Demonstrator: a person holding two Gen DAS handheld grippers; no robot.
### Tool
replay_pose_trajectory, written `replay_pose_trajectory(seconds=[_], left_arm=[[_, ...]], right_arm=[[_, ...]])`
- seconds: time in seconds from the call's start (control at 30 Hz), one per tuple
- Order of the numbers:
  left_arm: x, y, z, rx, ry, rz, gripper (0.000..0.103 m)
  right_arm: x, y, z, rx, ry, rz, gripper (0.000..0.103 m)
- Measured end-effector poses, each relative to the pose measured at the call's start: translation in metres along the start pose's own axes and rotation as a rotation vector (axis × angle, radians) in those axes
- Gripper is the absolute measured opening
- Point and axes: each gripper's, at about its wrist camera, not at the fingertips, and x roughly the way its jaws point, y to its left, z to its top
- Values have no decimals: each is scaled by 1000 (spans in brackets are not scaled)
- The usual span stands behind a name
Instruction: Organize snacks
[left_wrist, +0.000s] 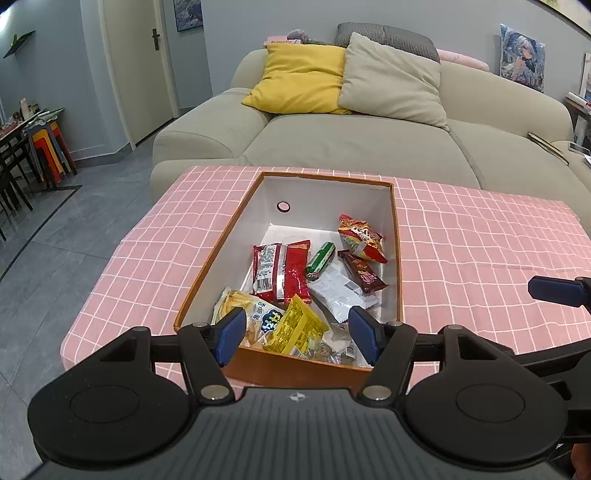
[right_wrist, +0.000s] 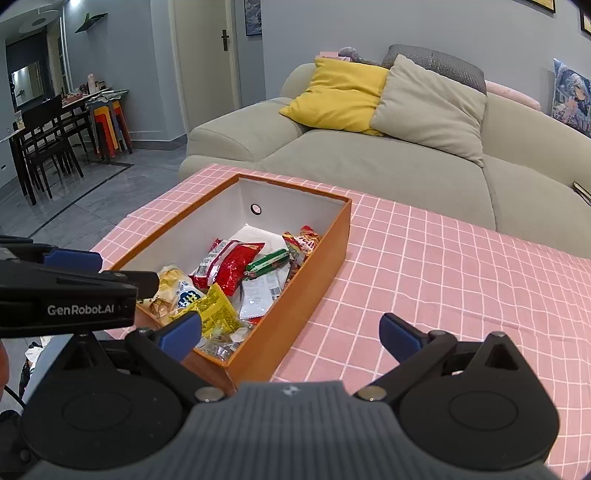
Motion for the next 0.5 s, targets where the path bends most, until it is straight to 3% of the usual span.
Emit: replay_pose_trajectory(seconds=[0.5], left_arm=[[-1,2,0,-4,5,2,75]], right_arm=[[0,0,0,-1,-1,1,99]])
